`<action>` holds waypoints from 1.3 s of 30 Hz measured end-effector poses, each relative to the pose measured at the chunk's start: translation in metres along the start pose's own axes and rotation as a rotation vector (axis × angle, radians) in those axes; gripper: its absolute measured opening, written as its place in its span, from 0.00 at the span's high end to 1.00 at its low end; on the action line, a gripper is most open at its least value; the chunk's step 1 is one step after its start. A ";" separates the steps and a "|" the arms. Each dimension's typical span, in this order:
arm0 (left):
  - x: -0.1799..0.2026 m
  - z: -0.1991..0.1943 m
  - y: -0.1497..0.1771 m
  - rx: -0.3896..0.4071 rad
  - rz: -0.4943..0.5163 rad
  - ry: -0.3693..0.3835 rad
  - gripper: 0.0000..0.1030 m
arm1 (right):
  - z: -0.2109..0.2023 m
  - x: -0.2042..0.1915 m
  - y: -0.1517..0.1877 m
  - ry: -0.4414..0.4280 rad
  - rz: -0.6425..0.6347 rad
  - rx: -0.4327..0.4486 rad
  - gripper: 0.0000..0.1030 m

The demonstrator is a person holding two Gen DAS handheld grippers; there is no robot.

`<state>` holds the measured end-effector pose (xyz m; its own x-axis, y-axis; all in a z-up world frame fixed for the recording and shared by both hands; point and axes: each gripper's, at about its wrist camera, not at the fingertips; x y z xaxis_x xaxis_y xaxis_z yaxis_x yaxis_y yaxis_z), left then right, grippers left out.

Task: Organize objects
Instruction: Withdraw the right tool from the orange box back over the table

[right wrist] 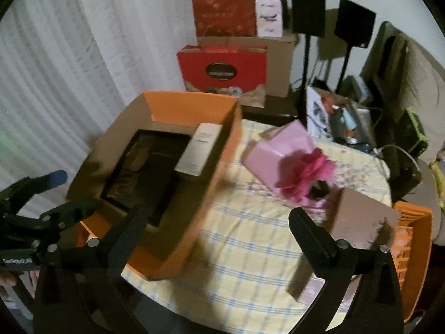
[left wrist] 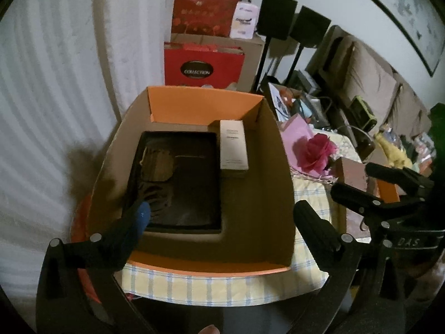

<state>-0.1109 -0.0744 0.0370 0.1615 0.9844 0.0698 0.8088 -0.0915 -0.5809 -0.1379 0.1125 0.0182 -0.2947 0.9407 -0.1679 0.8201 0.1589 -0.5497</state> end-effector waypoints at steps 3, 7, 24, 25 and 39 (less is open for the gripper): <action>0.017 0.001 -0.001 0.014 0.036 -0.032 0.00 | -0.008 0.010 0.005 0.022 -0.001 0.021 0.00; 0.036 0.003 -0.003 0.022 0.054 -0.034 0.00 | -0.017 0.026 0.010 0.031 0.018 0.034 0.01; 0.114 0.019 -0.005 0.041 0.143 0.019 0.01 | -0.036 0.109 0.029 0.097 0.127 0.067 0.01; 0.117 0.021 -0.005 0.039 0.144 0.024 0.01 | -0.037 0.113 0.030 0.103 0.132 0.067 0.01; 0.180 0.058 0.003 0.010 0.188 0.110 0.03 | -0.032 0.185 0.051 0.181 0.215 0.058 0.01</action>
<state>-0.1120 0.1115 0.0011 0.3699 0.9279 0.0471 0.7530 -0.2697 -0.6002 -0.1351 0.3039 -0.0145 -0.0207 0.9900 -0.1395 0.8235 -0.0623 -0.5639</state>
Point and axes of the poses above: each gripper's, at about its wrist camera, not at the fingertips, and z roughly the way its jaws point, x to its right, y to its underside, and after that the axes turned 8 degrees about z, right-handed
